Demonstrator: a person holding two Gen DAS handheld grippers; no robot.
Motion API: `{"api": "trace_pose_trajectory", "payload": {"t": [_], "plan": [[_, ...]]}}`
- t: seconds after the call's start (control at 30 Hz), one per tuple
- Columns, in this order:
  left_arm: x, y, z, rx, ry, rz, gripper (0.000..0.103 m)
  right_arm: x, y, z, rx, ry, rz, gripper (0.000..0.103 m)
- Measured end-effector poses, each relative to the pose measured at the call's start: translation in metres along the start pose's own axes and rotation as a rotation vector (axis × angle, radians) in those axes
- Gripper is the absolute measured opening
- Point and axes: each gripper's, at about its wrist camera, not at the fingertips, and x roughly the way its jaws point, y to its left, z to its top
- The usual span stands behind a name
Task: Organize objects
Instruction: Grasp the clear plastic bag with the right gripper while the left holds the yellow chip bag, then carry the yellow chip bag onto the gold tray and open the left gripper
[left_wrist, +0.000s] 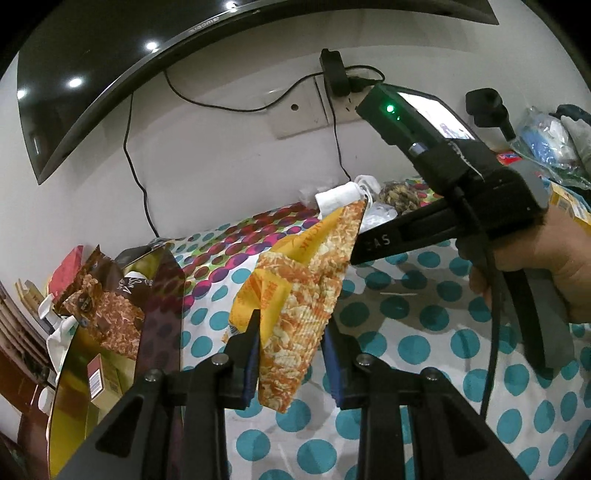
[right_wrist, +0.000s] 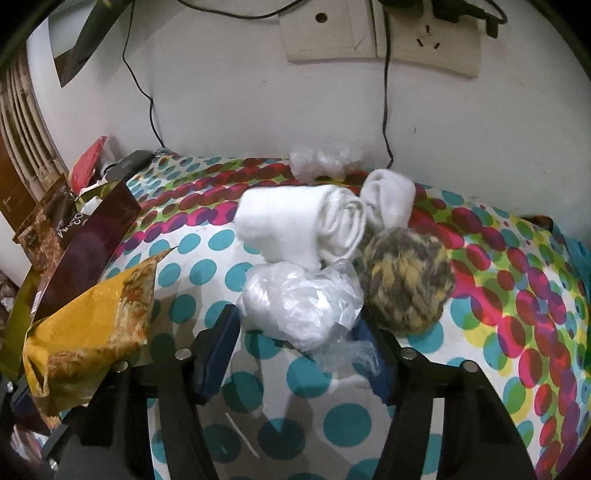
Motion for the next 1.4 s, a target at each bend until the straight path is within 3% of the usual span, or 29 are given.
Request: {"api": "trace_pose_trajectory", "payload": {"t": [0.1,0.3,0.43,0.87,1.4], "plan": [[-0.001,0.001,-0.001,-0.005,-0.005,-0.002,0.03,0.0,0.003,0.001,-0.009,-0.015,0.004,0.031],[-0.004,0.002,-0.002,-0.011,-0.018,-0.006,0.03,-0.016,0.006,-0.003,-0.023,-0.08,-0.03,0.03],[-0.007,0.001,-0.002,-0.001,-0.035,-0.001,0.03,-0.025,0.003,-0.01,-0.015,-0.094,-0.034,0.03],[-0.01,0.005,-0.002,-0.016,-0.056,-0.007,0.03,-0.054,0.005,-0.037,-0.028,-0.123,-0.158,0.03],[-0.041,0.006,0.019,-0.027,-0.097,-0.042,0.03,-0.048,0.009,-0.036,-0.048,-0.092,-0.189,0.03]]}}
